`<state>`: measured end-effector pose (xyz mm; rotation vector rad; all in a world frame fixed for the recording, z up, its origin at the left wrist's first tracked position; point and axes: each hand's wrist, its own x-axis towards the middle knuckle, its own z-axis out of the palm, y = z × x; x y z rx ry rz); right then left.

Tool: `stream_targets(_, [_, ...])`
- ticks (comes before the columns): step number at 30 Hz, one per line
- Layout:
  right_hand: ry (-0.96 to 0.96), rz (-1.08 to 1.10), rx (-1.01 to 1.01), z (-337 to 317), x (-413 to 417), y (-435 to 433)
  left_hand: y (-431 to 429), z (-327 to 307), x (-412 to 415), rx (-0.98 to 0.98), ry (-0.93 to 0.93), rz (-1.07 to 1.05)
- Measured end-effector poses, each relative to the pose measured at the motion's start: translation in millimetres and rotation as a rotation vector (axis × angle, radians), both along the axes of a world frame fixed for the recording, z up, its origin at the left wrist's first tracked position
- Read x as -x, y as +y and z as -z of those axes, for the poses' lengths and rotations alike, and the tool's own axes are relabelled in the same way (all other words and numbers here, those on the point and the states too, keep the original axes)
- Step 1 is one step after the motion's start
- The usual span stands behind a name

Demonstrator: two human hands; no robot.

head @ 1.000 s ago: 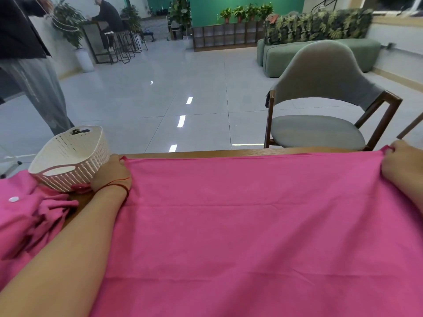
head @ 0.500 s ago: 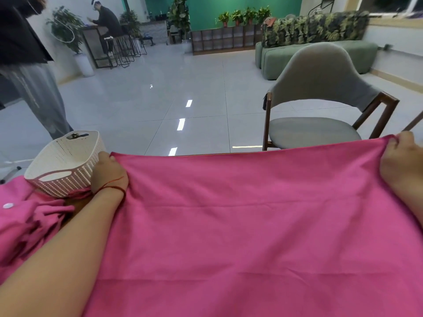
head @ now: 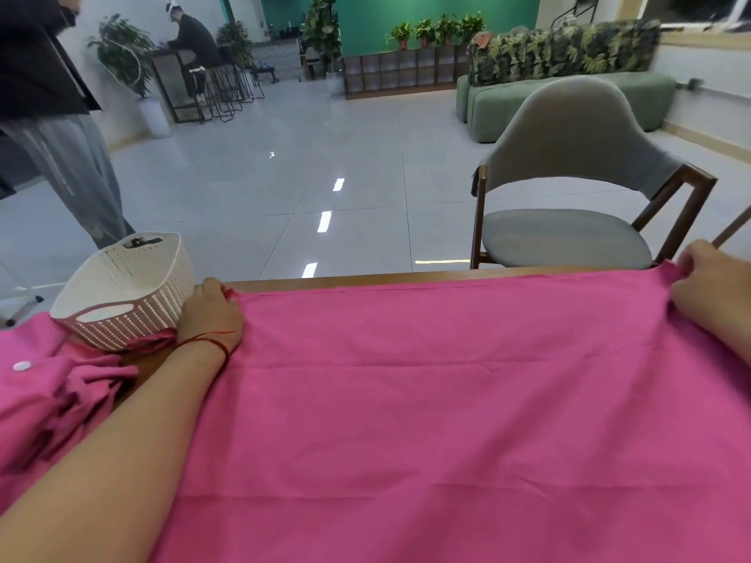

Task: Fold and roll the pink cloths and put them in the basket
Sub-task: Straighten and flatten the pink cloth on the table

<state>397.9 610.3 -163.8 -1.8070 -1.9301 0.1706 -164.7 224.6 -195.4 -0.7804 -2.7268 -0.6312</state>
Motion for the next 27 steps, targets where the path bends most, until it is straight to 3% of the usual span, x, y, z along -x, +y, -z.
stream_targets(8, [0.036,-0.096,-0.191,63,-36,61,-1,6,4,0.048,0.014,-0.009])
stream_targets(12, [0.092,-0.108,-0.182,55,-35,51,0,3,1,0.005,0.004,-0.013])
stream_targets(16, [-0.008,-0.139,-0.124,21,-13,4,-2,0,-1,0.006,-0.054,0.012])
stream_targets(21, [0.011,-0.205,-0.118,9,-7,-3,-9,-13,0,-0.002,-0.230,0.108])
stream_targets(27, [-0.043,-0.268,-0.163,25,-16,8,-13,1,2,-0.093,-0.089,0.090])
